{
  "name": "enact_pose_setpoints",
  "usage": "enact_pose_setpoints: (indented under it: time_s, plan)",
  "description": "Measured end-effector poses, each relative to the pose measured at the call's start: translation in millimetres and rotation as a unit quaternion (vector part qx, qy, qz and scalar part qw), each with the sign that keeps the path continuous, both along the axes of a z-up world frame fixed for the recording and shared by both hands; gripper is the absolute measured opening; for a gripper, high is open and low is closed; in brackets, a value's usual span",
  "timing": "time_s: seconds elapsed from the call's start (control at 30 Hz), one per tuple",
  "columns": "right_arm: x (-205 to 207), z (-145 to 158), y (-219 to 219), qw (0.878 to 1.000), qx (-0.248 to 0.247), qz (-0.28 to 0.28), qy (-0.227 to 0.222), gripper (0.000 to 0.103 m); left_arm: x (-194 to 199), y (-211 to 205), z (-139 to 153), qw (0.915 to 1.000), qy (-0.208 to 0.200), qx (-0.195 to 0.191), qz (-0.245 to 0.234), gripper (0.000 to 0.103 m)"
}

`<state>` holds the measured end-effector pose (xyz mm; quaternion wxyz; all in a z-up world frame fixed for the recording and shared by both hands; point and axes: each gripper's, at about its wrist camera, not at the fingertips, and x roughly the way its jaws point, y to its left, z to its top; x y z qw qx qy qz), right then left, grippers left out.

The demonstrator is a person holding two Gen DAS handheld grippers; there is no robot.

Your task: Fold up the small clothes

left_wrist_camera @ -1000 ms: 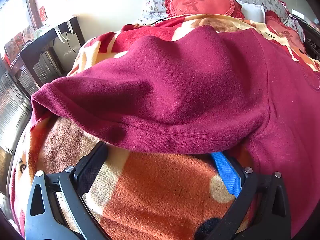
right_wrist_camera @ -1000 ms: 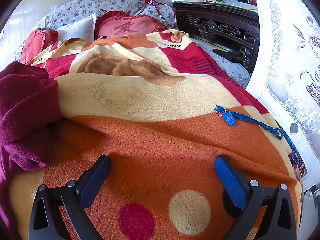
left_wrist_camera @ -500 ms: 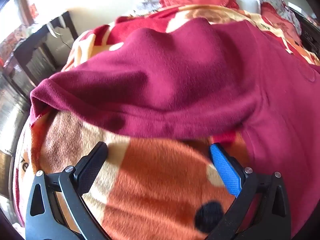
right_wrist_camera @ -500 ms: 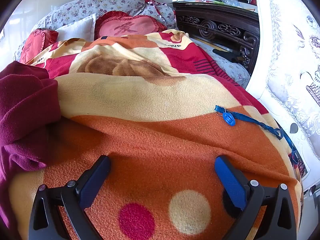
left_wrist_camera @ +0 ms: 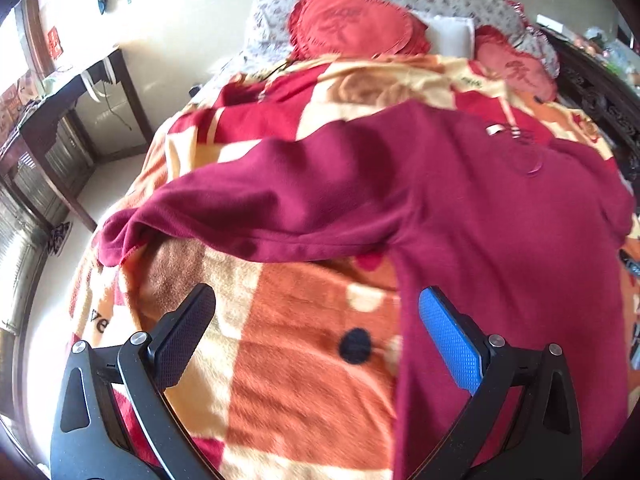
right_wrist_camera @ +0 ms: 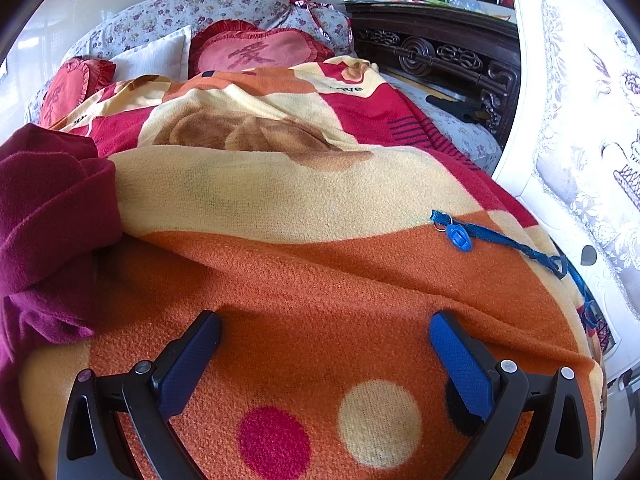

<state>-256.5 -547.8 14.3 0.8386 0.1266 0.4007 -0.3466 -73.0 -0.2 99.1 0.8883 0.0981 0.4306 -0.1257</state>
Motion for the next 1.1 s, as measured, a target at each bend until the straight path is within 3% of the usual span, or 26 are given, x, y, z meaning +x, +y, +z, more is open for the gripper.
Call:
enact_pose_setpoints:
  time_s: [0.23, 0.4, 0.63, 0.87, 1.1]
  plan:
    - [-12.8, 10.2, 24.5, 0.997, 0.008, 0.060, 0.045, 0.103, -20.8, -25.2, 13.6, 0.9994, -0.003, -0.016, -0.029, 0.102]
    - [-47.2, 29.9, 43.9, 0.996, 0.077, 0.035, 0.019, 0.103, -31.4, -45.4, 13.4, 0.9985, -0.013, -0.016, -0.051, 0.102]
    - [-74.3, 90.5, 96.8, 0.997, 0.055, 0.055, -0.011, 0.103, -36.8, -67.1, 13.4, 0.9968, -0.006, -0.036, -0.072, 0.102]
    - [-62.9, 136.0, 152.1, 0.995, 0.039, 0.090, -0.030, 0.103, -43.4, -79.3, 18.1, 0.9958, -0.017, -0.039, -0.081, 0.102]
    - [-24.4, 148.7, 198.7, 0.987, 0.067, 0.146, -0.022, 0.103, -45.4, -83.4, 23.6, 0.9952, -0.022, -0.045, -0.085, 0.102]
